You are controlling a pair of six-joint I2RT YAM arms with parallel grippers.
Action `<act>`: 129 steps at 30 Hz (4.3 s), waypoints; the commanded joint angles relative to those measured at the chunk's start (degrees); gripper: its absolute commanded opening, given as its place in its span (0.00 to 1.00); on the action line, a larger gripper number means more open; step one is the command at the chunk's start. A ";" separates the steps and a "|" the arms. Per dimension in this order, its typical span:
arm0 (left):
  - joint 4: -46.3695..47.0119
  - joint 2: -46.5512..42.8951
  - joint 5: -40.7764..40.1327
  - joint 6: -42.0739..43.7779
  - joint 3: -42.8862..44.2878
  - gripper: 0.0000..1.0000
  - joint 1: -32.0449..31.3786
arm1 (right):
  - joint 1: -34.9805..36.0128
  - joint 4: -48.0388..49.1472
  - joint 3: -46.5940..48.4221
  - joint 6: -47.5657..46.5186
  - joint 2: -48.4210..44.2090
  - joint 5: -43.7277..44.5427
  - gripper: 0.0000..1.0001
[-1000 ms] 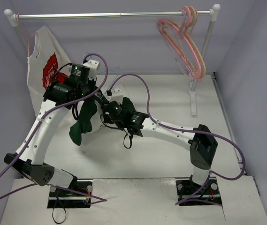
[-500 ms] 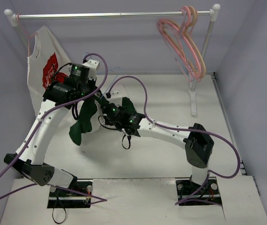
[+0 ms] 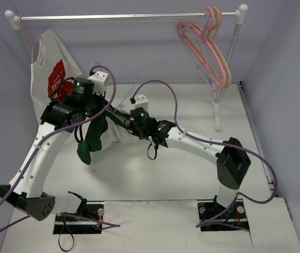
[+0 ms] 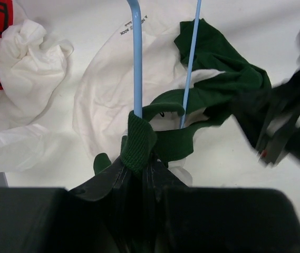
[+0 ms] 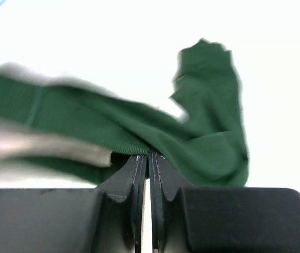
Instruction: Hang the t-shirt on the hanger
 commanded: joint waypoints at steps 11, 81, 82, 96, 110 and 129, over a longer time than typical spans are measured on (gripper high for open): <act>18.40 -16.24 11.72 6.62 -12.21 0.00 -0.25 | -19.66 0.08 5.00 -16.77 -5.61 -25.69 0.00; 6.89 -9.48 3.65 20.60 -15.21 0.00 -5.17 | -28.46 -19.17 34.18 -42.53 -2.26 -30.89 0.00; 6.80 -8.69 3.64 20.52 -14.60 0.00 -5.52 | -28.28 -19.26 34.36 -42.44 -2.52 -30.89 0.00; 17.51 -5.43 0.74 17.44 -8.10 0.00 -6.84 | -21.78 -20.22 35.33 -34.01 -3.14 -41.25 0.00; 30.69 -6.48 14.63 9.10 -11.42 0.00 -6.84 | -16.34 -18.21 45.53 -29.09 -0.50 -40.82 0.00; 52.32 -19.05 17.79 8.74 -35.86 0.00 -5.88 | -20.11 -11.34 23.10 -33.21 -7.36 -42.91 0.10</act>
